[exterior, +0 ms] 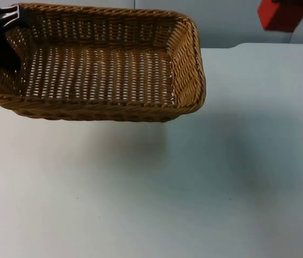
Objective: Pick up the basket with the left hand and place the cube into the basket with the right hand.
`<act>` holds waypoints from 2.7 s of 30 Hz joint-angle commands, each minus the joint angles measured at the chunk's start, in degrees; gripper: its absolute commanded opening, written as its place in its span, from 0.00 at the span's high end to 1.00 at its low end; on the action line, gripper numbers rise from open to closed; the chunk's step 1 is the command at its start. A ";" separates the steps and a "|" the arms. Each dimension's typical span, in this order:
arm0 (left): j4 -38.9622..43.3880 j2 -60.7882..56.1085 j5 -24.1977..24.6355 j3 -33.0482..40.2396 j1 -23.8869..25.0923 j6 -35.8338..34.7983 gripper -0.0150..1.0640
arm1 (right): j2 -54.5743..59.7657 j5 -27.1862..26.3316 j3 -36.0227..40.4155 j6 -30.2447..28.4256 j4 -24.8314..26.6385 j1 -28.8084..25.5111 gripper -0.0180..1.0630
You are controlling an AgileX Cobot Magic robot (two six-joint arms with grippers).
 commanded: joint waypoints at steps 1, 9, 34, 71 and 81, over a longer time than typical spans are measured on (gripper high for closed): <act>-1.69 -0.87 -0.58 0.01 0.00 -0.43 0.99 | -0.22 0.81 -2.56 -2.86 3.95 -0.01 0.79; -1.69 -0.87 -0.96 0.01 0.00 -0.43 0.99 | -0.22 2.69 -7.68 -17.80 24.67 3.81 0.79; -1.69 -0.87 -1.19 0.01 0.00 -0.43 0.99 | 9.65 0.63 -7.68 -16.77 18.46 19.59 0.79; -1.58 -0.87 -1.19 0.01 0.00 -0.43 0.99 | 3.53 -2.37 -8.96 1.99 -10.56 18.25 0.38; -1.58 -0.87 -1.19 0.01 0.00 -0.43 0.99 | -1.10 13.66 -8.84 9.62 -22.19 2.99 0.80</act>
